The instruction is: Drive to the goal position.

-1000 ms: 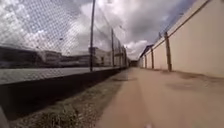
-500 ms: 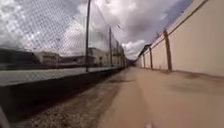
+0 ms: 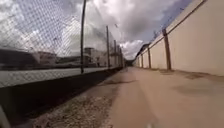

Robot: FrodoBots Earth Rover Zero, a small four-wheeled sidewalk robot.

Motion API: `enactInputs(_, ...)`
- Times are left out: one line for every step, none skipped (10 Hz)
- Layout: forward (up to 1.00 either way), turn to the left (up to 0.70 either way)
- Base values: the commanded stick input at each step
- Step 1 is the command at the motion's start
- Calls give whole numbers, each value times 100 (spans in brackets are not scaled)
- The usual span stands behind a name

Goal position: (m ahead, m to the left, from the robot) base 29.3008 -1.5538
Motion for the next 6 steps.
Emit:
enactInputs(60,-15)
enactInputs(60,-15)
enactInputs(60,-15)
enactInputs(60,-15)
enactInputs(60,-15)
enactInputs(60,-15)
